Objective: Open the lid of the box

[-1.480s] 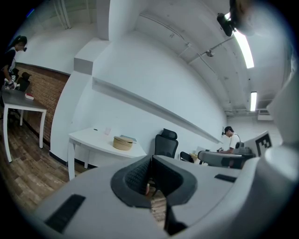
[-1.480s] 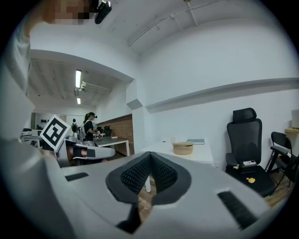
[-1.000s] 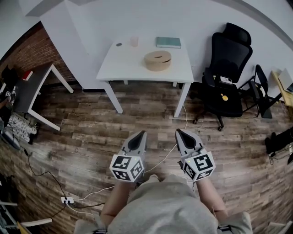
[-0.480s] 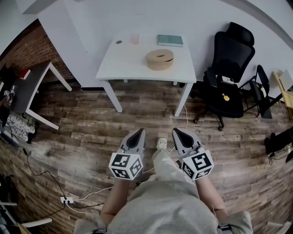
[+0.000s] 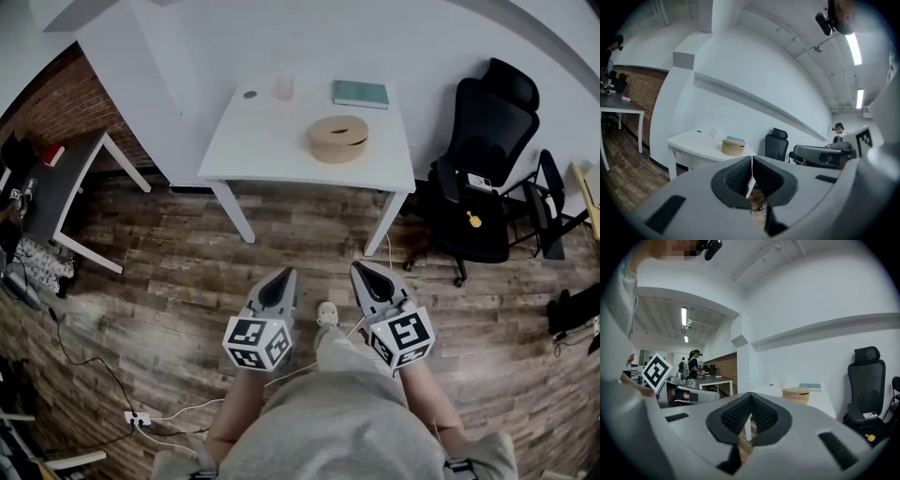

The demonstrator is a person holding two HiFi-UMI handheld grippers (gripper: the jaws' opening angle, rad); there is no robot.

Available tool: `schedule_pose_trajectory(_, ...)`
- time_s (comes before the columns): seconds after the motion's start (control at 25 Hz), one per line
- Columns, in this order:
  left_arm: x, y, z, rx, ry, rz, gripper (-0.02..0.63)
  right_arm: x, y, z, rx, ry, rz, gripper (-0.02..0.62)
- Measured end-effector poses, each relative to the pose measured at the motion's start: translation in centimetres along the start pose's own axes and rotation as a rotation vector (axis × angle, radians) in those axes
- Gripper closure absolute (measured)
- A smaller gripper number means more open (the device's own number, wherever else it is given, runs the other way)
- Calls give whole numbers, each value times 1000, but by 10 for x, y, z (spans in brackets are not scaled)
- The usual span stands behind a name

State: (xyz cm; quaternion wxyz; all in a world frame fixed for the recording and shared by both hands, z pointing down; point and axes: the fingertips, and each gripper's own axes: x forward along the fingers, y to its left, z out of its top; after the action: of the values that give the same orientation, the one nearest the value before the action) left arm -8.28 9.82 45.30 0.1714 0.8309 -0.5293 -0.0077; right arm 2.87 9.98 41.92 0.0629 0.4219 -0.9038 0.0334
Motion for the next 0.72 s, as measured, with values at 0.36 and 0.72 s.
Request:
schedule_pose_trajectory(0.36,99,33,40,15,-20,19,598,85,-74,18,-36,11,33,594)
schedule_pose_trajectory(0.72,175,69,76,41,-42,54,598,161,-129,44,-77,-28,85,594)
